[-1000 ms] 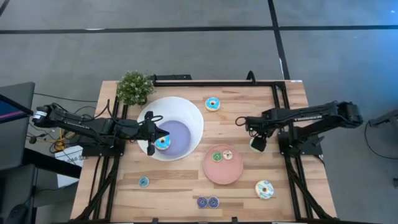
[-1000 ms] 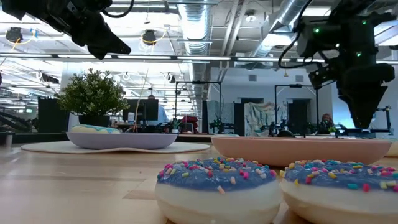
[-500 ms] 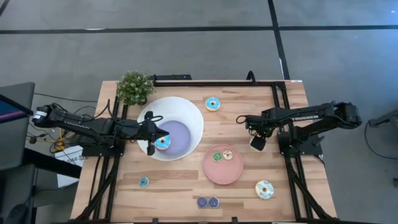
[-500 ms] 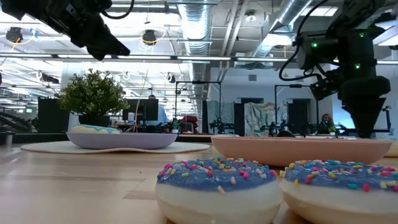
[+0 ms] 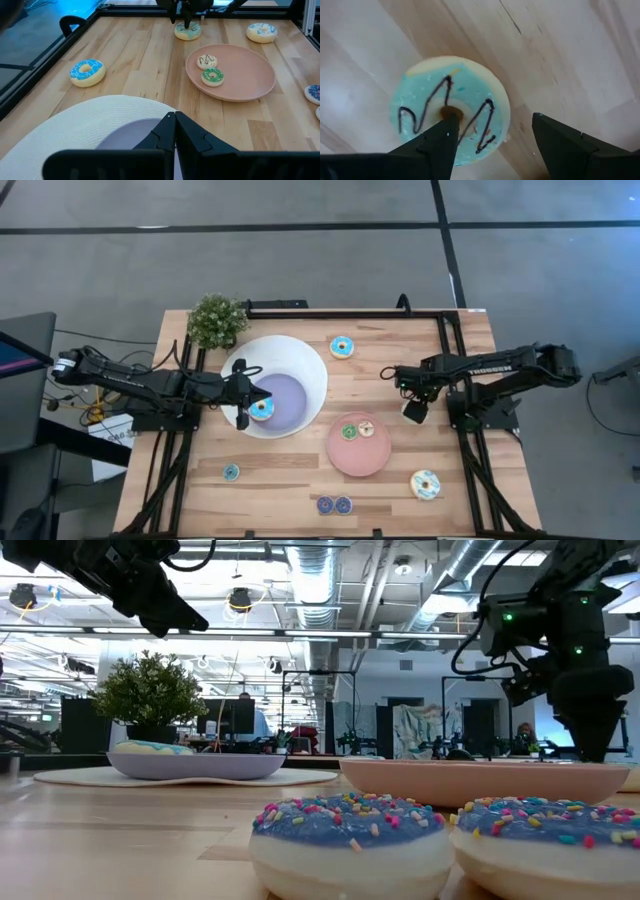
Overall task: Pick & Place donuts
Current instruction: Put the big light green donut on the purple plate
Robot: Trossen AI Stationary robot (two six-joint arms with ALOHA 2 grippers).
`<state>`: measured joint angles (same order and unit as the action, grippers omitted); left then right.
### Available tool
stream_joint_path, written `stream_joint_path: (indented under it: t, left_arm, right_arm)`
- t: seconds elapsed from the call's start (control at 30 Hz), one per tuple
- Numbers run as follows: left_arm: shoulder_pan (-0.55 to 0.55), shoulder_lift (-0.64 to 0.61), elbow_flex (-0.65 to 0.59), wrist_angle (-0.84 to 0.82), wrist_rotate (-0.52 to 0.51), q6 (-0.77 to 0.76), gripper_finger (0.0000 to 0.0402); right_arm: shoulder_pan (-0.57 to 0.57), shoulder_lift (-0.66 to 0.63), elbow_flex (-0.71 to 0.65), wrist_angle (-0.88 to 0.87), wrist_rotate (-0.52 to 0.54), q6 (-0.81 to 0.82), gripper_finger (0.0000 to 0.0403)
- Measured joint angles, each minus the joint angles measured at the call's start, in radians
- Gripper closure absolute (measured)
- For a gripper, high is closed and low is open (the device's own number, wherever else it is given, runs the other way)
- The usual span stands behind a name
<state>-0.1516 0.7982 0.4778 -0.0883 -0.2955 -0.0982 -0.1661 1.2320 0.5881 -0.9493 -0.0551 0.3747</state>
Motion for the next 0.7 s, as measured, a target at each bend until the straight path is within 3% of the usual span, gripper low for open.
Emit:
stream_joint_path:
  t: [0.7]
  left_arm:
    - [0.000, 0.000, 0.000, 0.000, 0.000, 0.000, 0.0401]
  right_arm:
    - [0.000, 0.000, -0.039, 0.055, -0.007, 0.063, 0.0188]
